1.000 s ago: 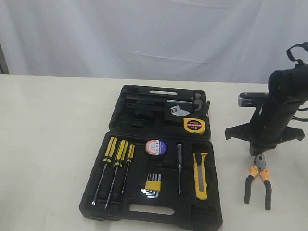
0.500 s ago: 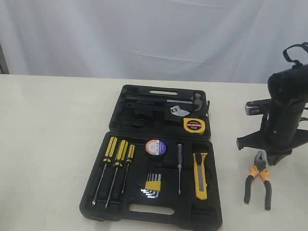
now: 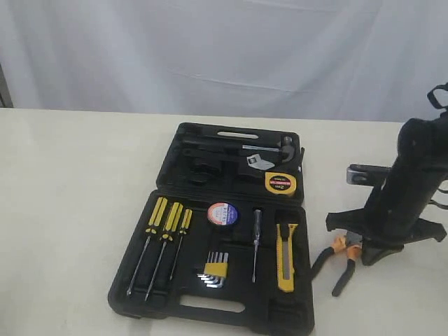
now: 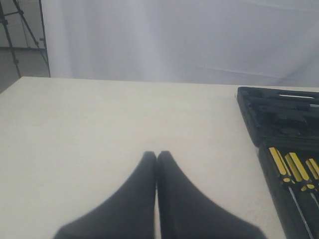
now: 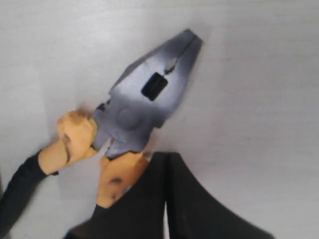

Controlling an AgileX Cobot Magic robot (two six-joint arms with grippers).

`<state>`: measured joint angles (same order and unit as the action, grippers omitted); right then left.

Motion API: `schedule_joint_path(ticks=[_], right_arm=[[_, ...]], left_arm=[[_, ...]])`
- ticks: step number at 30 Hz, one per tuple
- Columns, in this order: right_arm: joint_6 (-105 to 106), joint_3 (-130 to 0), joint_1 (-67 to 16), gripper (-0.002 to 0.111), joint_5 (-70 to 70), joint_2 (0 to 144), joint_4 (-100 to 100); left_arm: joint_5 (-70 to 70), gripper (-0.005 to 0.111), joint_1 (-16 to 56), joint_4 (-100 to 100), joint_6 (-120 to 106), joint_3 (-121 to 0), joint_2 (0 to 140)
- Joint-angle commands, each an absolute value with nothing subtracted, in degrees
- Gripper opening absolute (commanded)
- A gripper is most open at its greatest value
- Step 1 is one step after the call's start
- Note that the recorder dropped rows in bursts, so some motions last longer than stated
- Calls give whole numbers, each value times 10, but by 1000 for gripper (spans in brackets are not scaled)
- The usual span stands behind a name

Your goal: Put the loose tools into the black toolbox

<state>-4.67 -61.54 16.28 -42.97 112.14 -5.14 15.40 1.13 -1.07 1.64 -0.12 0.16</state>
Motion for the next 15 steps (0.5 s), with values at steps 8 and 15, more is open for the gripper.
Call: schedule_joint_path(ticks=[8, 15], right_arm=[[-42, -612, 166, -1, -453, 1041, -44], [-108, -612, 166, -1, -472, 986, -44]], left_arm=[[154, 0, 12, -12, 17, 0, 0], [154, 0, 12, -12, 17, 0, 0]])
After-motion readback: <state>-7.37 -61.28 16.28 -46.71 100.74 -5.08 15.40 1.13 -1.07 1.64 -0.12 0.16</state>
